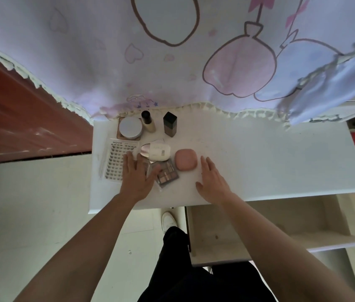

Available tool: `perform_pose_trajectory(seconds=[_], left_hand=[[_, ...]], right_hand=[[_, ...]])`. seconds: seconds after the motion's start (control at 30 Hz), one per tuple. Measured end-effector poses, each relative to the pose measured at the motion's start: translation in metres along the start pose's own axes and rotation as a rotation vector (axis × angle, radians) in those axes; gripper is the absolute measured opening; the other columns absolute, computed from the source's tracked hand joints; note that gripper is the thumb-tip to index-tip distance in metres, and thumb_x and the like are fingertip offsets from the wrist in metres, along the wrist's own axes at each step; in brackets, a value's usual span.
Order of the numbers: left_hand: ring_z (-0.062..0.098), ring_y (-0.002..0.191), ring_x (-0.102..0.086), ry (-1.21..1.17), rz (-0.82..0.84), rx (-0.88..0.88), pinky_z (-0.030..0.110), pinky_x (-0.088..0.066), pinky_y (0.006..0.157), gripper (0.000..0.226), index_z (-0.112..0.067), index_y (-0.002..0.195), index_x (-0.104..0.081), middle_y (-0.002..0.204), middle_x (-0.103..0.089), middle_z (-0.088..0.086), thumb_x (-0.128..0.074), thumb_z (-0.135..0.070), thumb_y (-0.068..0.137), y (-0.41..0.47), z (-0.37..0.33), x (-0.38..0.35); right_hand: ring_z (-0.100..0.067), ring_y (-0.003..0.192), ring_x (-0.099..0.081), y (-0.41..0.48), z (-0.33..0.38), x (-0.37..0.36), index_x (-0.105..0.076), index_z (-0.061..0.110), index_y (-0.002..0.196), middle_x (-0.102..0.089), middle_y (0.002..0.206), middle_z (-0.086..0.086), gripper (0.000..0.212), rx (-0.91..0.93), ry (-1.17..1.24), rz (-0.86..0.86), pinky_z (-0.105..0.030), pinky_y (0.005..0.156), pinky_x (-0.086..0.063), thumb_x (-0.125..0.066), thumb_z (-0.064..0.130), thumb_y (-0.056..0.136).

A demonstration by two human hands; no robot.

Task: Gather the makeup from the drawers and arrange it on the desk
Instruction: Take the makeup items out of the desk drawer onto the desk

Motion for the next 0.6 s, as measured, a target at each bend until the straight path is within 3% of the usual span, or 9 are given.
perform_pose_trajectory(seconds=[0.17,0.3,0.4,0.5,0.6], left_hand=[[0.032,0.151,0.008,0.061,-0.047,-0.002,0.051,0.002,0.121,0.104,-0.016,0.157,0.001,0.163,0.006,0.019,-0.012,-0.081,0.077,-0.028,-0.032,0.003],[0.032,0.151,0.003,0.141,-0.060,-0.066,0.053,-0.005,0.121,0.098,-0.019,0.155,-0.016,0.164,-0.002,0.017,-0.013,-0.083,0.080,-0.066,-0.069,-0.019],[0.028,0.151,0.005,0.194,-0.011,-0.076,0.052,-0.006,0.121,0.098,-0.019,0.156,-0.011,0.164,0.000,0.014,-0.011,-0.083,0.081,-0.098,-0.098,-0.051],[0.025,0.150,0.016,0.223,0.080,-0.048,0.049,0.002,0.121,0.095,-0.021,0.157,-0.001,0.164,0.013,0.011,-0.012,-0.081,0.084,-0.130,-0.126,-0.092],[0.027,0.151,0.011,0.294,0.104,-0.088,0.047,0.001,0.120,0.080,-0.018,0.157,-0.011,0.164,0.008,0.013,-0.024,-0.068,0.095,-0.160,-0.151,-0.136]], right_hand=[[-0.025,0.151,-0.019,-0.026,-0.039,0.005,-0.014,0.017,0.158,-0.002,0.167,-0.004,0.071,0.034,-0.080,0.113,-0.043,0.118,-0.031,-0.052,0.025,0.099],[-0.025,0.149,-0.025,-0.052,-0.079,0.010,-0.022,0.019,0.157,-0.008,0.166,-0.002,0.064,0.039,-0.056,0.121,-0.043,0.119,-0.030,-0.051,0.025,0.100],[-0.026,0.149,-0.027,-0.075,-0.118,0.010,-0.025,0.019,0.156,-0.011,0.166,-0.003,0.061,0.047,-0.014,0.093,-0.042,0.119,-0.031,-0.049,0.024,0.100],[-0.027,0.146,-0.032,-0.101,-0.160,0.007,-0.033,0.018,0.153,-0.019,0.163,-0.005,0.058,0.084,0.013,0.044,-0.040,0.114,-0.036,-0.051,0.021,0.098],[-0.032,0.125,-0.049,-0.120,-0.211,-0.003,-0.048,0.015,0.140,-0.044,0.139,-0.011,0.045,0.071,0.049,-0.025,-0.038,0.097,-0.044,-0.051,0.018,0.095]])
Point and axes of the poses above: each hand's wrist, its own y-axis towards the middle knuckle, its own x-axis out of the back of the hand, z = x × y, the point moved 5 cm from there along y, towards the middle knuckle
